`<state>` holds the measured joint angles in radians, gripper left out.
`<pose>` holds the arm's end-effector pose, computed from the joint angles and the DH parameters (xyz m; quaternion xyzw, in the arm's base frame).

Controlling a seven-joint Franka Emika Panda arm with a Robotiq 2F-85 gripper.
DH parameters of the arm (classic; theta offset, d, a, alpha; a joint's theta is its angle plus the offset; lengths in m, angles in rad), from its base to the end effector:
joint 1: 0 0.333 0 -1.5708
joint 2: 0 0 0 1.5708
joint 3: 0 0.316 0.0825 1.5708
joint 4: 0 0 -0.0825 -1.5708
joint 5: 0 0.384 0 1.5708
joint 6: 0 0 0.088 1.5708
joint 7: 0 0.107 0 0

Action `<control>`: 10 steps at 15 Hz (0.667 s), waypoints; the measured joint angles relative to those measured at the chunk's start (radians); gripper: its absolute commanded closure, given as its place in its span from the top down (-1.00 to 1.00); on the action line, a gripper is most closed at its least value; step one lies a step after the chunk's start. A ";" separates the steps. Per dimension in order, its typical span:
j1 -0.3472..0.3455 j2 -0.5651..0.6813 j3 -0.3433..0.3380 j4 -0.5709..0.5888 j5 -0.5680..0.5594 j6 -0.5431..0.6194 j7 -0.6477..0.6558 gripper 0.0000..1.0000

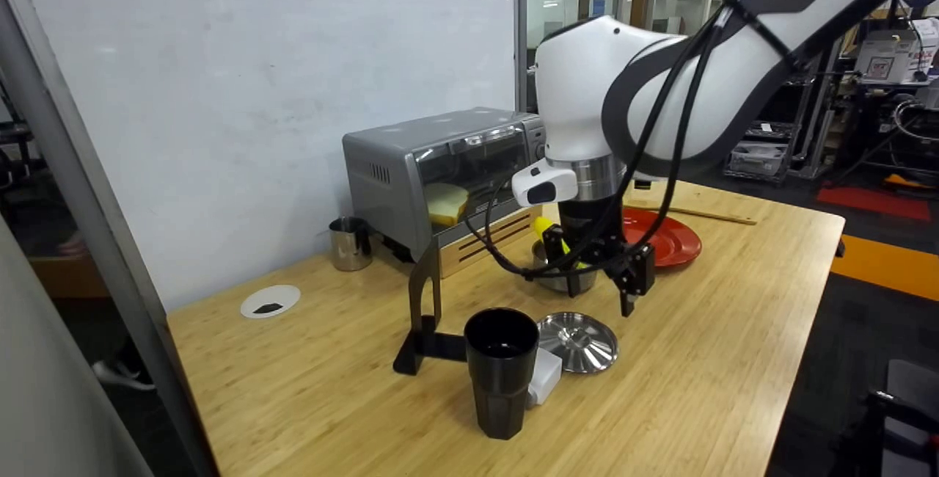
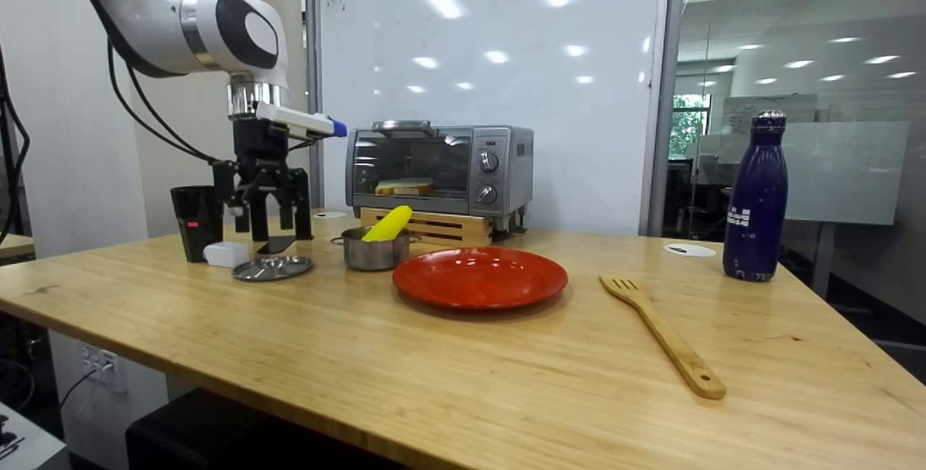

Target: Move the silver lid from the right to the left side of the table

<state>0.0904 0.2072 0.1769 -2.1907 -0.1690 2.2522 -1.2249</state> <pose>0.5206 0.1376 0.2817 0.6919 0.7173 -0.0821 0.0063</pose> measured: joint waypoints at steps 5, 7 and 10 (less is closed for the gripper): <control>0.005 -0.151 -0.013 -0.006 0.005 -0.167 0.215 1.00; 0.002 -0.201 -0.038 -0.012 0.007 -0.199 0.297 1.00; -0.009 -0.268 -0.085 -0.032 0.007 -0.224 0.410 1.00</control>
<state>0.0816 -0.0603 0.0919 -2.2230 -0.1618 2.0283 -0.8149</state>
